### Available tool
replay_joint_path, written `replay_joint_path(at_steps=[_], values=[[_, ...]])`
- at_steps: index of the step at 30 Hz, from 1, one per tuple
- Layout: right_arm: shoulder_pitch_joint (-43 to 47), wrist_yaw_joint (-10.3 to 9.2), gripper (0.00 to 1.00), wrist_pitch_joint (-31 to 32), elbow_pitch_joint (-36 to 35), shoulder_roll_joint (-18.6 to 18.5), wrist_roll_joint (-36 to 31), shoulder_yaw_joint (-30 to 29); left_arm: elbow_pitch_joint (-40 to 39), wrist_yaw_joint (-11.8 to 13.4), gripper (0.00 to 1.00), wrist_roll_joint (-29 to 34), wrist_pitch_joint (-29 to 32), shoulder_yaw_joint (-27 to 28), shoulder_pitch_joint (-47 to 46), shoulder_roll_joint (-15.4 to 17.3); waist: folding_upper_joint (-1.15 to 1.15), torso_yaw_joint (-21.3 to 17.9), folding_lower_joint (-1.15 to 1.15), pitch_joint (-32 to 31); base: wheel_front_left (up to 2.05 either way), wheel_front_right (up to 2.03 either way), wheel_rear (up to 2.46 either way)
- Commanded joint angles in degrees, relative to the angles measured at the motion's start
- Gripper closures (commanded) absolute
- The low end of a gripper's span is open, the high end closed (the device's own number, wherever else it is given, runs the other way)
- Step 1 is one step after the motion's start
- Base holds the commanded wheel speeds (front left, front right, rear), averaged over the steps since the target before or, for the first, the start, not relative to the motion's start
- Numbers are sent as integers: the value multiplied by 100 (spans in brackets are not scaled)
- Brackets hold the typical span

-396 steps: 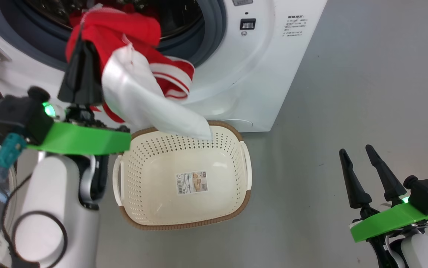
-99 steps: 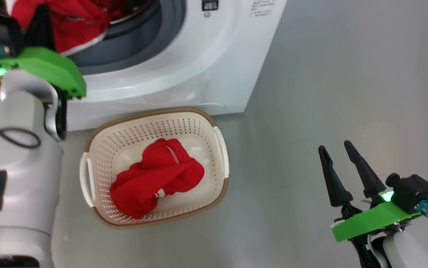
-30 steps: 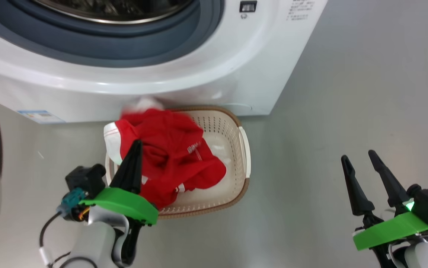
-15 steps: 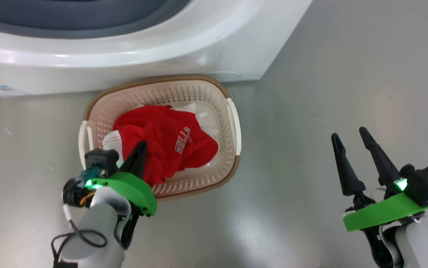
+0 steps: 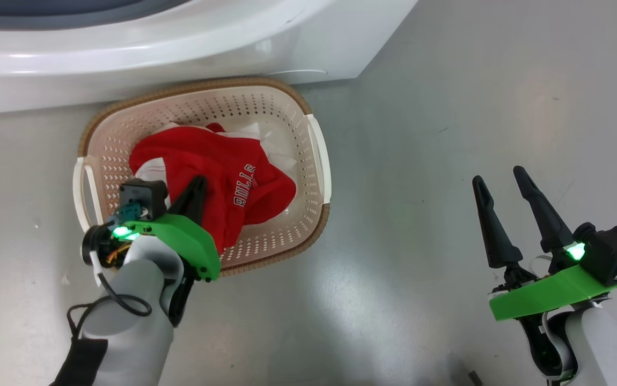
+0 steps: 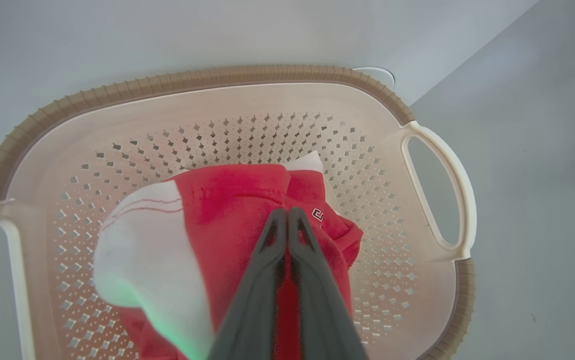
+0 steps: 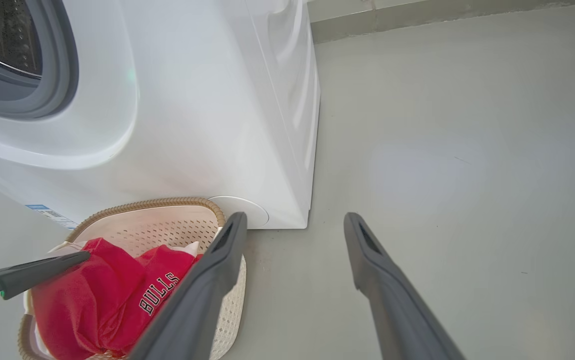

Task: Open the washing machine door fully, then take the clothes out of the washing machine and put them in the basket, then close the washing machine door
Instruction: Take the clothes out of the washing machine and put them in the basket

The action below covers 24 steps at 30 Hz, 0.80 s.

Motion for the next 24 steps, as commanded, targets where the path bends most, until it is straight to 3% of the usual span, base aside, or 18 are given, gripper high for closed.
replay_joint_path(at_steps=[1, 3, 24], values=[[-14, 28, 0, -37, -127, -3, -59, 94, -5, -31, 44, -78, -29, 51, 25, 148, 0, 1, 0, 20, 0, 0, 0], [-23, 28, 0, -37, -115, -6, -62, 90, 17, -32, 0, -120, -29, 29, 4, 148, 0, 16, 0, 9, 0, 0, 0], [48, 28, 0, -37, 23, -139, -38, 86, -535, -33, 0, -265, -29, 269, 381, 172, 0, 225, 0, -484, 0, 0, 0]])
